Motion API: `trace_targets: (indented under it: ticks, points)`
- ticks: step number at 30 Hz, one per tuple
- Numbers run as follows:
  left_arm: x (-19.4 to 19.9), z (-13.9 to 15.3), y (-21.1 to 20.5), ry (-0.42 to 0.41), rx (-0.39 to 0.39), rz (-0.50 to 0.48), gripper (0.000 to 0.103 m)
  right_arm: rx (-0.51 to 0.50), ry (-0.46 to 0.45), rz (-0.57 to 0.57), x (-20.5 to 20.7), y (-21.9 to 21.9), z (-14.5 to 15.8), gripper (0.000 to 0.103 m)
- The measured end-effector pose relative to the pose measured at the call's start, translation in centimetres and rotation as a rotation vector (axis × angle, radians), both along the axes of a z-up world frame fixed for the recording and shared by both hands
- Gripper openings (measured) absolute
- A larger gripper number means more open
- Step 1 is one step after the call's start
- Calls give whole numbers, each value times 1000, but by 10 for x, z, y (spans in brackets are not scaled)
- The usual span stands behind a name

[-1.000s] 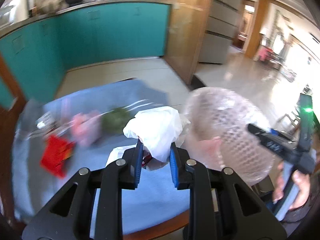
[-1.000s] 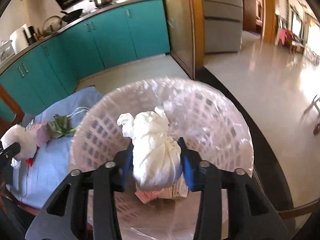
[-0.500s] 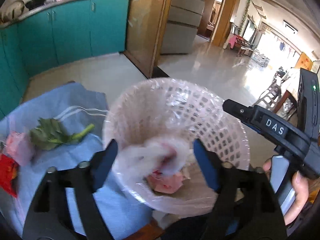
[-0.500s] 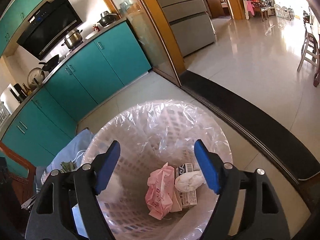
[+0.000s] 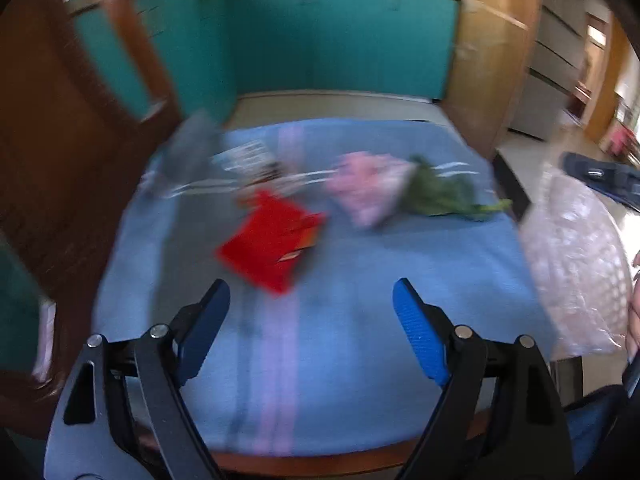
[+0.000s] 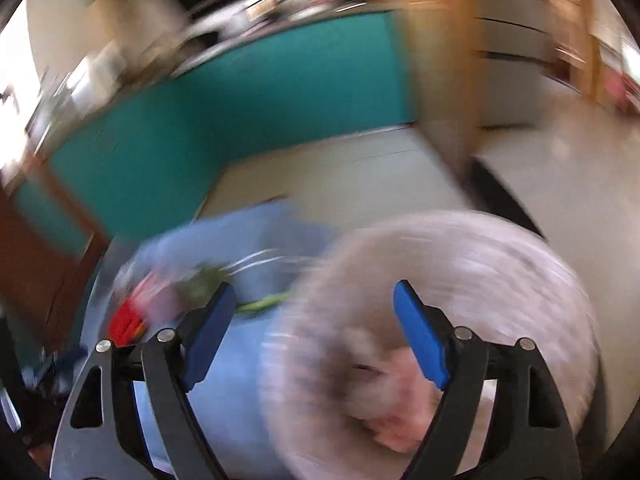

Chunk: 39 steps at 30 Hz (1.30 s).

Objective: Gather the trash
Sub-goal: 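Move both tools back over the seat and grasp the green leaves with the right tool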

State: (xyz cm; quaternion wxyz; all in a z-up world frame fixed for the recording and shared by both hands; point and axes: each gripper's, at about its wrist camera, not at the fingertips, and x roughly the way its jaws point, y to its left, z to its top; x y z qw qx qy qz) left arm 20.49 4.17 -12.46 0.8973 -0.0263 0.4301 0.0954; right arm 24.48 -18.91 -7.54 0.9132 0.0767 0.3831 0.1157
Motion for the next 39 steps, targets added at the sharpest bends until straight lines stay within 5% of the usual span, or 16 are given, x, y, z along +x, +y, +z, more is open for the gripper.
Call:
trace_targets:
  ticks: [5, 10, 14, 16, 18, 21, 32, 39]
  points:
    - [-10, 4, 27, -9, -17, 61, 86, -263, 141, 205, 64, 121, -45, 80]
    - [-15, 1, 47, 13, -21, 91, 87, -383, 216, 233, 76, 162, -90, 80]
    - [-14, -6, 53, 18, -31, 100, 87, -439, 185, 264, 78, 175, -100, 79]
    - [-14, -8, 52, 24, -29, 98, 87, -400, 193, 293, 79, 174, -102, 70]
    - [-14, -10, 50, 30, -27, 97, 87, -340, 223, 312, 82, 169, -100, 43]
    - [-12, -12, 48, 33, -33, 93, 87, -331, 202, 311, 80, 160, -93, 23]
    - [-15, -12, 47, 34, -40, 91, 87, -62, 233, 406, 33, 107, -44, 19]
    - [-12, -14, 39, 39, -43, 77, 88, -81, 293, 381, 21, 99, -63, 19]
